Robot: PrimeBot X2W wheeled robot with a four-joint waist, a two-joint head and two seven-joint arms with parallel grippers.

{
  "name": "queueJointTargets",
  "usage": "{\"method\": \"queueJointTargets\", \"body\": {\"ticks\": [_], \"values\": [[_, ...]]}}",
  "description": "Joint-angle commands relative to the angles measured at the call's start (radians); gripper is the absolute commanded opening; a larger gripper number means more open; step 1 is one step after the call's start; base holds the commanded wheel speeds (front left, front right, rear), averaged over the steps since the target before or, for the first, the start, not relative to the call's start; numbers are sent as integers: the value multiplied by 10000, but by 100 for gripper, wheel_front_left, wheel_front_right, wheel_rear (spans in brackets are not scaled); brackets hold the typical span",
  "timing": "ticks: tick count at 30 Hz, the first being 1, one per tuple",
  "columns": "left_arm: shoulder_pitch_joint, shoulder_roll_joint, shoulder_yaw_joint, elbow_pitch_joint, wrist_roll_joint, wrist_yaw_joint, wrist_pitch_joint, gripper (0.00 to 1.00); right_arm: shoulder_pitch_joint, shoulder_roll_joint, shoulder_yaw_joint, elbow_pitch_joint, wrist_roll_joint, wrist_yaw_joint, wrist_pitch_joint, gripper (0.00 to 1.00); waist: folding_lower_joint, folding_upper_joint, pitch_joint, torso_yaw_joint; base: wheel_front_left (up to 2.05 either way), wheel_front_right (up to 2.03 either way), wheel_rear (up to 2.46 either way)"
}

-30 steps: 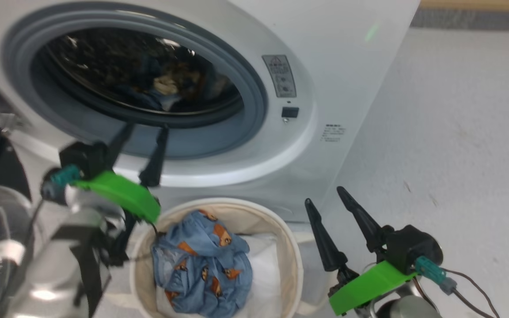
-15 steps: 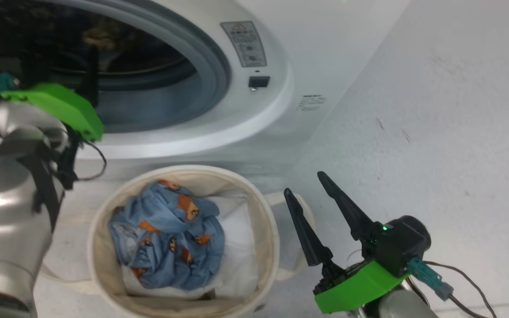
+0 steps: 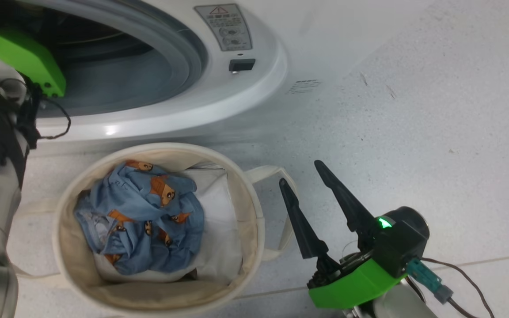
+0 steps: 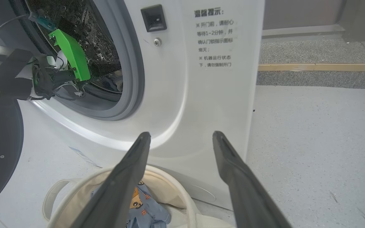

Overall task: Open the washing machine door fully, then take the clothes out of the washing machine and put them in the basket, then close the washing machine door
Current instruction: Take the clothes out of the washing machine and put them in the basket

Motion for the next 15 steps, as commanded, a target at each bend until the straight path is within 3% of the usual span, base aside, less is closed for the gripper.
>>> {"method": "queueJointTargets", "body": {"ticks": [1, 15], "values": [[-573, 480, 125, -45, 43, -39, 120, 100, 76, 151, 151, -342, -104, 12, -117, 100, -2, 0, 103, -54, 0, 0, 0], [-1171, 754, -127, 348, 151, 1244, 2339, 100, -3, 276, 190, -350, -208, 12, -192, 100, -2, 0, 326, -397, 0, 0, 0]]}}
